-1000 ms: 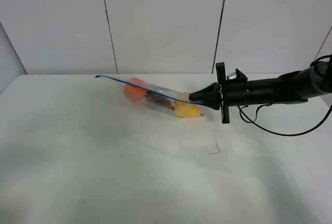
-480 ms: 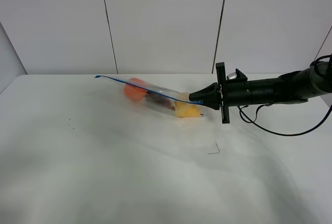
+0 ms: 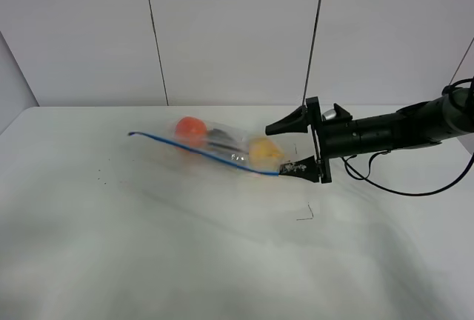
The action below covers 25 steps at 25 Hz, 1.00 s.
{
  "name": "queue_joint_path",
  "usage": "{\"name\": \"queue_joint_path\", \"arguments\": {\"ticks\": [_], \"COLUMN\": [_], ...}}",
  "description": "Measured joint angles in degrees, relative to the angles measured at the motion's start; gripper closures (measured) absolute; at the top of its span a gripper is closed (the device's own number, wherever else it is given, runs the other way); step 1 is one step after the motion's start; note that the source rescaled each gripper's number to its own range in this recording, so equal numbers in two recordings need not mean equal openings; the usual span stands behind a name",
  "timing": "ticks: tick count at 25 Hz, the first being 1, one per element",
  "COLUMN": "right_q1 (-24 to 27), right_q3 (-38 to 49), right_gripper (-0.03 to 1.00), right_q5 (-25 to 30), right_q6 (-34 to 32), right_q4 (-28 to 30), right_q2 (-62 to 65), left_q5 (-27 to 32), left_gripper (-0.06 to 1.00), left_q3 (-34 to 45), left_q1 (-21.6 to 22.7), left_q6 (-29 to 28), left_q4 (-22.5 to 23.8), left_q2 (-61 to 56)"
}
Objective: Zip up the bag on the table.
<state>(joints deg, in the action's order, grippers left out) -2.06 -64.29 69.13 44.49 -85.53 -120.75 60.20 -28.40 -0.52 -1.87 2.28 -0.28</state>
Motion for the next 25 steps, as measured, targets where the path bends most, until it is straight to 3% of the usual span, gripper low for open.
{"name": "queue_joint_path", "arguments": {"ticks": [5,14,17,21,25], "right_q1": [0.0,0.0,0.0,0.0,0.0], "right_q3": [-4.82,-30.03,-34.35,-35.11,-35.04], "right_gripper": [-0.03,-0.03,-0.03,-0.03,-0.03], "right_q5": [0.14,0.38,0.38,0.5,0.5], "right_q6": [-6.29,-32.82,-37.45,-39.43,-40.31], "right_q4": [13.7,58.0,68.7,76.84,77.83], "right_q2": [0.0,0.06,0.27,0.72,1.3], "left_q5": [0.0,0.0,0.04,0.04,0.04], "left_gripper": [0.04,0.04,0.04,0.04,0.04], "left_q3": [0.0,0.0,0.0,0.0,0.0], "left_q1": [0.0,0.0,0.0,0.0,0.0], "left_q6": [0.0,0.0,0.0,0.0,0.0], "left_q4": [0.0,0.0,0.0,0.0,0.0], "left_q2": [0.0,0.0,0.0,0.0,0.0]}}
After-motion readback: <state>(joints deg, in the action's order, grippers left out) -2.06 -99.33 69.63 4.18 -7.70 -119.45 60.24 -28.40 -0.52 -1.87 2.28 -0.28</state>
